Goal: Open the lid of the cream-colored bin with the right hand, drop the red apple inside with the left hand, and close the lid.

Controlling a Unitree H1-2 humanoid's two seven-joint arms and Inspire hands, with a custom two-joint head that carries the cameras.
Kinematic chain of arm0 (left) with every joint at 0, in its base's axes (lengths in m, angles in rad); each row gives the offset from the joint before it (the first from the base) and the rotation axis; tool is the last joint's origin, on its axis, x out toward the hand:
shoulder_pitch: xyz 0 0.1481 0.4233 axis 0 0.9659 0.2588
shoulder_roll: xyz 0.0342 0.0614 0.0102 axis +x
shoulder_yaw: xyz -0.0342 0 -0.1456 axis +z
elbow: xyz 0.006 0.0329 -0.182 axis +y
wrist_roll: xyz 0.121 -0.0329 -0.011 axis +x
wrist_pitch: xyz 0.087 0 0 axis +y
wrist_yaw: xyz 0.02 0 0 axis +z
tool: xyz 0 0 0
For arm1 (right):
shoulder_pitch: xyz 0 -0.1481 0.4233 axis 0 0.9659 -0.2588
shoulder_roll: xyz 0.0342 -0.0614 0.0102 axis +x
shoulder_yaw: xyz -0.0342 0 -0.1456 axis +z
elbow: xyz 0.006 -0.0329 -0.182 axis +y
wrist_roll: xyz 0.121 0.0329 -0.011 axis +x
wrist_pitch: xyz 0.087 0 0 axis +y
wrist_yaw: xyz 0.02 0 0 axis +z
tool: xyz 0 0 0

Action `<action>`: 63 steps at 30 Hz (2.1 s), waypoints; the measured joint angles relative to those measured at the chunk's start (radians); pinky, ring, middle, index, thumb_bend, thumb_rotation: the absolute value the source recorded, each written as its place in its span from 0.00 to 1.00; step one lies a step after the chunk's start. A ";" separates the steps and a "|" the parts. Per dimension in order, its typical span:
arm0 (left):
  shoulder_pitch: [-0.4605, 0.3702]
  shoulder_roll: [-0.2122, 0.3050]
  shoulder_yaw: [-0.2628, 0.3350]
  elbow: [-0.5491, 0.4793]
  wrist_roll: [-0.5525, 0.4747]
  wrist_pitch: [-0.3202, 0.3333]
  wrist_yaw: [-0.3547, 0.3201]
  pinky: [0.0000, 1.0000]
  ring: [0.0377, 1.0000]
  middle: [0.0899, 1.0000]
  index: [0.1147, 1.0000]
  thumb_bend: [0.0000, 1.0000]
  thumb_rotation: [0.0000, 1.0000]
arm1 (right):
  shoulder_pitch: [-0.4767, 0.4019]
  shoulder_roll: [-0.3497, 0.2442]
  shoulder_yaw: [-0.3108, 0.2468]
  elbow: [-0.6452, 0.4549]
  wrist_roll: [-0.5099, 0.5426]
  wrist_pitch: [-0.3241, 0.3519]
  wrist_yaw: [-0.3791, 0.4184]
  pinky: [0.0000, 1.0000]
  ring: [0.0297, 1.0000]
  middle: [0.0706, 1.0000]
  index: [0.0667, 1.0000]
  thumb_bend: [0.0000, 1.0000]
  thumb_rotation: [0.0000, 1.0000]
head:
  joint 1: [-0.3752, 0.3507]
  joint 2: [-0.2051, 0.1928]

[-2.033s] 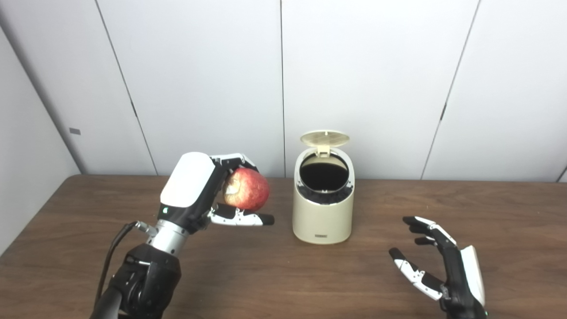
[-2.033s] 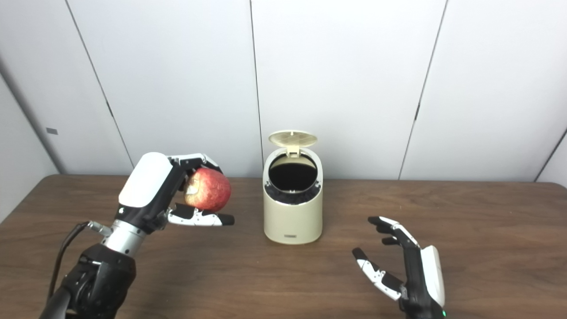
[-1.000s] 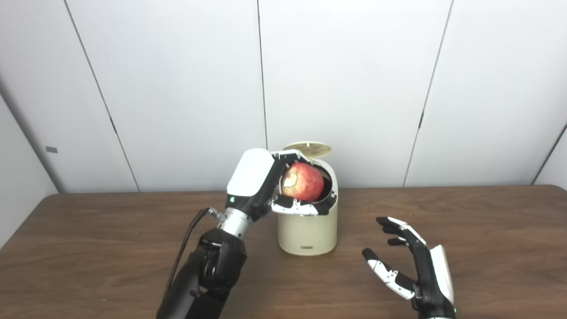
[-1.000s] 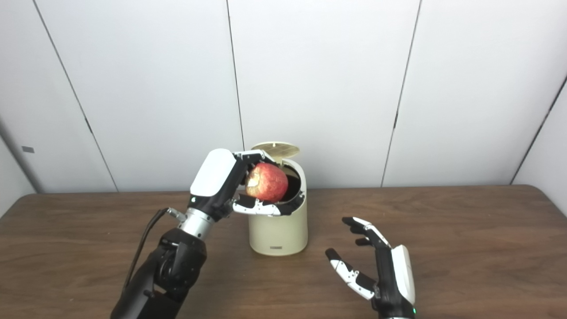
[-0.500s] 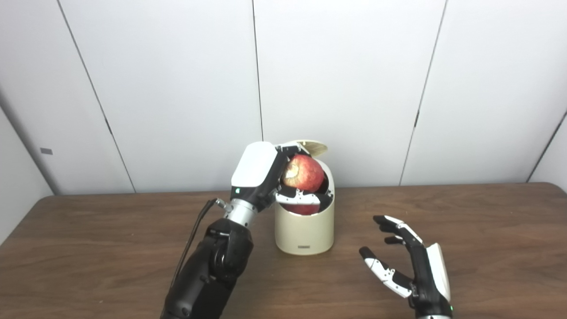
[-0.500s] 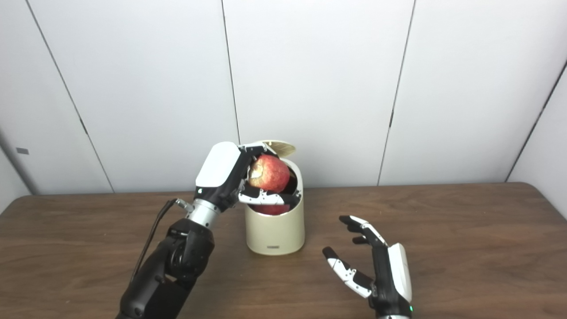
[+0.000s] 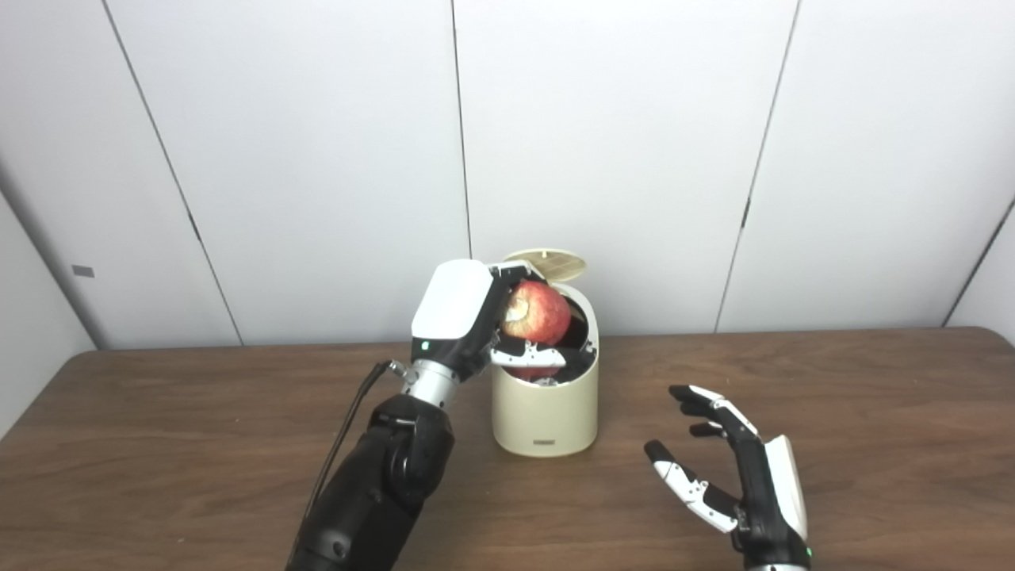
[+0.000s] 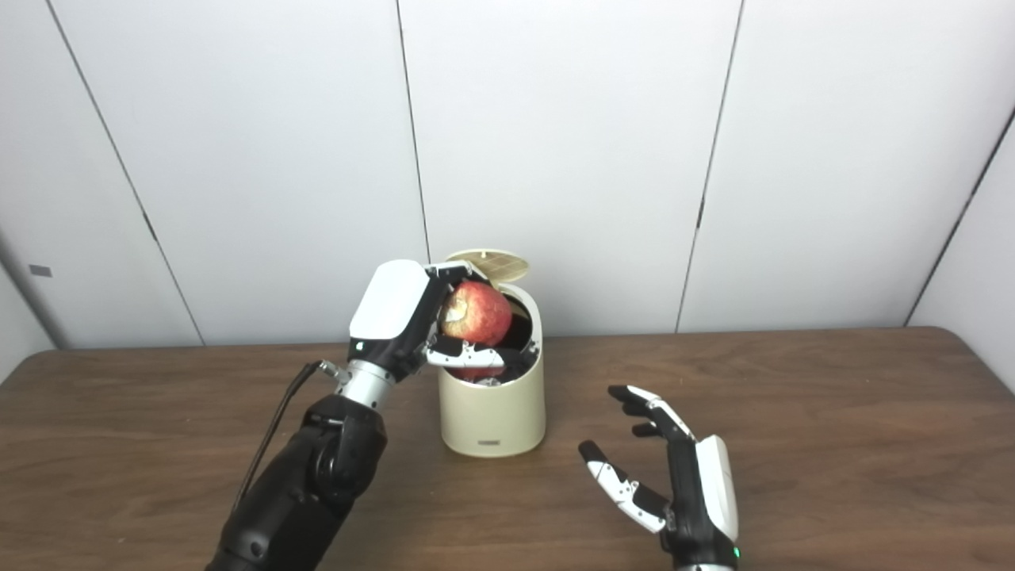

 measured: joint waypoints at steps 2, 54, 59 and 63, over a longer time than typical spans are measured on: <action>-0.001 0.005 -0.001 0.007 -0.001 -0.015 0.010 0.33 0.39 0.45 0.45 0.50 0.00 | 0.000 0.000 -0.001 -0.002 0.004 0.000 0.000 0.62 0.72 0.73 0.70 0.31 0.40 | 0.000 0.000; -0.004 0.064 -0.119 0.020 -0.176 -0.286 0.347 0.34 0.40 0.45 0.43 0.50 0.00 | 0.002 -0.001 0.002 -0.006 0.003 0.001 -0.001 0.61 0.71 0.71 0.69 0.32 0.40 | 0.003 0.020; -0.003 0.091 -0.166 -0.022 -0.237 -0.287 0.386 0.36 0.41 0.44 0.44 0.50 0.00 | 0.003 -0.001 0.003 -0.008 0.006 0.005 0.001 0.62 0.72 0.73 0.70 0.32 0.43 | 0.000 0.025; 0.019 0.115 -0.177 -0.095 -0.283 -0.288 0.388 0.36 0.41 0.43 0.43 0.51 0.00 | 0.006 0.000 0.003 -0.017 0.007 0.013 0.004 0.62 0.72 0.73 0.70 0.32 0.41 | 0.000 0.029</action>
